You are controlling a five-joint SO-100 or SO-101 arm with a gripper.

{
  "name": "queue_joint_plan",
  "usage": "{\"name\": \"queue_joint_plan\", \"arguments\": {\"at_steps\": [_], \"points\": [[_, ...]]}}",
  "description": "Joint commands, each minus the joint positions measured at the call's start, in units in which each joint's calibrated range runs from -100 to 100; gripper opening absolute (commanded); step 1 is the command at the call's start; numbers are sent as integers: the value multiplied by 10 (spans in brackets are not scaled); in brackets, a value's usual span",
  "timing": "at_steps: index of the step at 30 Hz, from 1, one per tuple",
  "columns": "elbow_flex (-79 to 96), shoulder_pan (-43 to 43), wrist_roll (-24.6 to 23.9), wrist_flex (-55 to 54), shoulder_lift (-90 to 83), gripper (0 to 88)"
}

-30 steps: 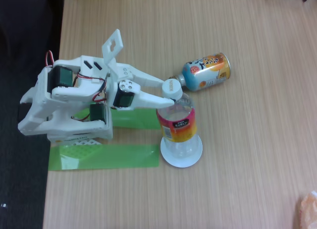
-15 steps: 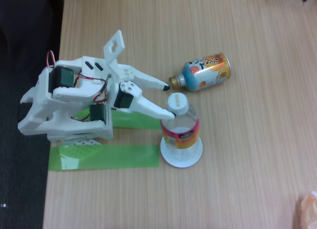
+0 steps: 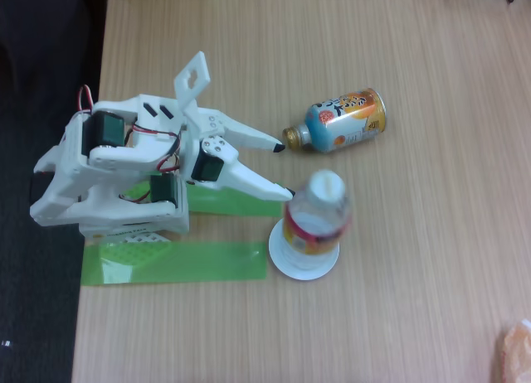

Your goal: Pick up the plastic bottle and stand it up on the white place

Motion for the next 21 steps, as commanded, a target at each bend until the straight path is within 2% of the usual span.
{"name": "queue_joint_plan", "arguments": {"at_steps": [1, 13, 21], "points": [[1, -2, 2, -7, -1, 344], [-47, -4, 5, 4, -52, 346], [-120, -4, 38, 95, -131, 346]]}}
